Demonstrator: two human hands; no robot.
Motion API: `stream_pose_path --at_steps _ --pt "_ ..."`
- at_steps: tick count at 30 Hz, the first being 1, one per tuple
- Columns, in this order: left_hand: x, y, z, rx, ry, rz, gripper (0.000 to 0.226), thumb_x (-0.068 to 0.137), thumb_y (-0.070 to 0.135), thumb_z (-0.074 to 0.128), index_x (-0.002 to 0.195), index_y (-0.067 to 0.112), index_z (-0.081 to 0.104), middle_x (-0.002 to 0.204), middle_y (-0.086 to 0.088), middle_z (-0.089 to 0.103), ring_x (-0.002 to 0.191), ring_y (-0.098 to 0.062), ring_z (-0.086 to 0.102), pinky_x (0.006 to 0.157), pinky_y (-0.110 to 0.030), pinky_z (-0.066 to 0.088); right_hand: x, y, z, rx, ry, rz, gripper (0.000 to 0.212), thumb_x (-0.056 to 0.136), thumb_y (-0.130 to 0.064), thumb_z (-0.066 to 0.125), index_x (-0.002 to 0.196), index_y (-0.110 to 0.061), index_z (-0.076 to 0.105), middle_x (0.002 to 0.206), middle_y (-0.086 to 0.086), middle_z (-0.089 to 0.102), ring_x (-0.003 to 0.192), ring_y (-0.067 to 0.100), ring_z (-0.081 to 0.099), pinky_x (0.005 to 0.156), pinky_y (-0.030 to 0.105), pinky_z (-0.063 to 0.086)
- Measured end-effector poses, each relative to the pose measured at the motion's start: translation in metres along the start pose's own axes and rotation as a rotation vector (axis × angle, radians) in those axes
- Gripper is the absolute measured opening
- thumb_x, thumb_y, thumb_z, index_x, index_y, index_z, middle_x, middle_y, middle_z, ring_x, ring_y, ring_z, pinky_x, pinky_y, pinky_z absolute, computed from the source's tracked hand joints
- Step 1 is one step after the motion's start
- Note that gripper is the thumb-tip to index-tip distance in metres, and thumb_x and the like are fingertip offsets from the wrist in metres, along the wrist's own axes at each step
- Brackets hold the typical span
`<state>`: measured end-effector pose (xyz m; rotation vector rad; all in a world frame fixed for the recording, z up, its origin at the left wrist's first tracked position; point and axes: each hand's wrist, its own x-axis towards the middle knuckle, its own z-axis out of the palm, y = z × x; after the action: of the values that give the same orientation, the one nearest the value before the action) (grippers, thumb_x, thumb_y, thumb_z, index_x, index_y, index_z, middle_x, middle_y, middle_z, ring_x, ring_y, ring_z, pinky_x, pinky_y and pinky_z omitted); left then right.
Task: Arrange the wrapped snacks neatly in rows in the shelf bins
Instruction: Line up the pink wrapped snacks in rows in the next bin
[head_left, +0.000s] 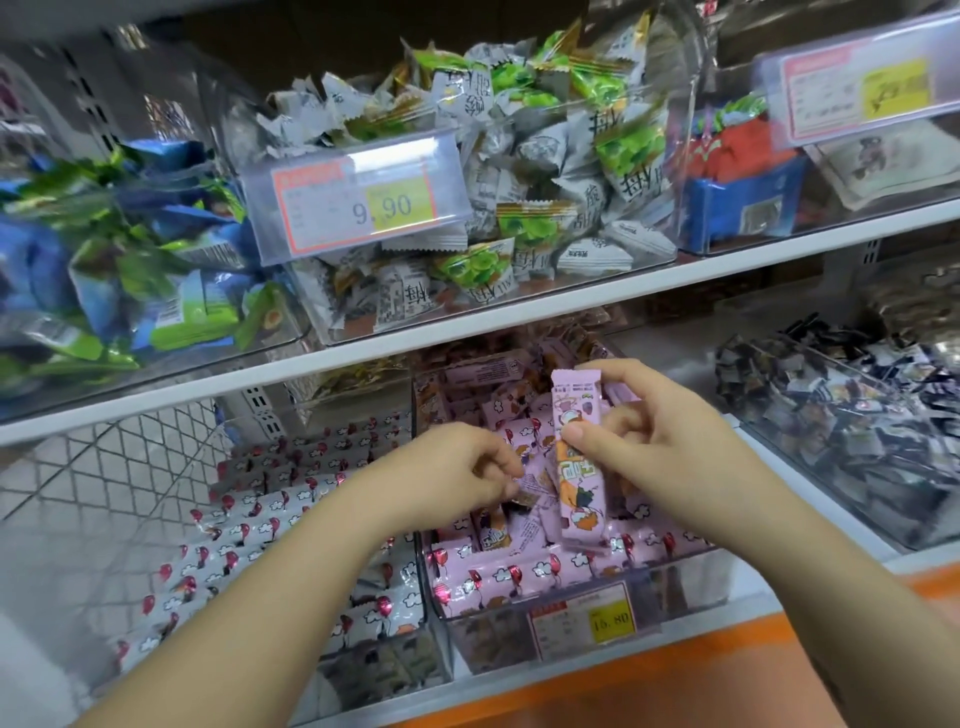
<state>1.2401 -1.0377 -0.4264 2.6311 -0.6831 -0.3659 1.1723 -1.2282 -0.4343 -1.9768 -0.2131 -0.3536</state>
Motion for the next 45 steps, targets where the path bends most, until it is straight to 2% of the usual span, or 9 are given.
stream_pose_path --at_steps 5,7,10,17,30,34,37,39,45 --pt "0.027 0.002 0.016 0.070 -0.312 -0.166 0.017 0.095 0.021 0.054 0.098 0.013 0.068 0.111 -0.005 0.069 0.083 -0.015 0.059 0.091 -0.035 0.052 -0.010 0.001 -0.013 -0.022 0.073 -0.047 0.020 0.077 -0.038 0.068 0.087 -0.044 0.051 0.064 0.002 0.060 0.048 0.007 0.045 0.049 0.018 0.038" --pt "0.038 0.002 0.022 -0.019 -0.387 -0.275 0.018 0.095 0.015 0.050 0.092 0.006 0.065 0.119 -0.016 0.065 0.082 -0.022 0.059 0.089 -0.038 0.053 -0.014 0.003 -0.019 -0.027 0.075 -0.057 0.021 0.074 -0.042 0.066 0.089 -0.043 0.051 0.065 0.003 0.059 0.048 0.008 0.044 0.049 0.020 0.036" --pt "0.048 0.007 0.026 -0.023 -0.428 -0.388 0.032 0.097 0.018 0.048 0.121 0.001 0.058 0.108 -0.012 0.062 0.084 -0.023 0.057 0.085 -0.035 0.052 -0.017 0.006 -0.024 -0.016 0.079 -0.059 0.023 0.072 -0.043 0.066 0.089 -0.044 0.050 0.066 0.002 0.058 0.049 0.009 0.044 0.052 0.024 0.038" --pt "0.054 0.016 0.038 0.257 -0.553 -0.371 0.026 0.097 0.018 0.038 0.121 0.015 0.049 0.093 -0.010 0.052 0.070 -0.022 0.044 0.054 -0.028 0.036 -0.020 0.009 -0.029 -0.008 0.070 -0.083 0.021 0.073 -0.041 0.067 0.086 -0.046 0.051 0.069 0.007 0.059 0.053 0.014 0.045 0.053 0.025 0.038" --pt "0.021 0.000 0.030 -0.247 -0.320 -0.148 0.035 0.094 0.018 0.057 0.128 0.019 0.047 0.097 0.004 0.057 0.082 -0.008 0.056 0.075 -0.016 0.045 -0.015 0.011 -0.024 -0.017 0.054 -0.066 0.025 0.076 -0.039 0.068 0.092 -0.040 0.049 0.064 0.005 0.053 0.051 0.009 0.041 0.050 0.017 0.035" --pt "0.017 -0.003 0.023 -0.325 -0.217 -0.027 0.041 0.084 0.015 0.070 0.122 0.027 0.058 0.119 0.008 0.062 0.100 -0.006 0.061 0.101 -0.028 0.045 -0.015 0.011 -0.024 -0.022 0.060 -0.066 0.024 0.077 -0.036 0.069 0.091 -0.040 0.050 0.067 0.010 0.053 0.051 0.011 0.041 0.049 0.017 0.034" --pt "0.016 0.002 0.021 -0.341 -0.254 0.018 0.043 0.084 0.006 0.068 0.122 0.025 0.059 0.117 0.012 0.064 0.078 0.008 0.061 0.087 -0.016 0.046 -0.014 0.012 -0.026 -0.019 0.069 -0.062 0.023 0.075 -0.038 0.068 0.090 -0.042 0.051 0.067 0.008 0.054 0.050 0.008 0.041 0.050 0.017 0.035" --pt "0.015 0.003 0.024 -0.338 -0.257 0.012 0.044 0.085 0.001 0.066 0.123 0.022 0.058 0.091 0.021 0.066 0.065 0.006 0.056 0.073 -0.009 0.043 -0.014 0.013 -0.026 -0.015 0.072 -0.053 0.025 0.074 -0.040 0.068 0.091 -0.043 0.051 0.068 0.009 0.055 0.050 0.008 0.041 0.050 0.018 0.035" --pt "0.020 -0.001 0.036 -0.336 -0.005 0.004 0.030 0.085 0.007 0.068 0.103 0.030 0.064 0.092 -0.001 0.073 0.084 -0.013 0.068 0.095 -0.038 0.050 -0.013 0.014 -0.024 -0.017 0.066 -0.052 0.026 0.075 -0.036 0.069 0.093 -0.040 0.051 0.067 0.010 0.055 0.049 0.007 0.041 0.049 0.016 0.035"
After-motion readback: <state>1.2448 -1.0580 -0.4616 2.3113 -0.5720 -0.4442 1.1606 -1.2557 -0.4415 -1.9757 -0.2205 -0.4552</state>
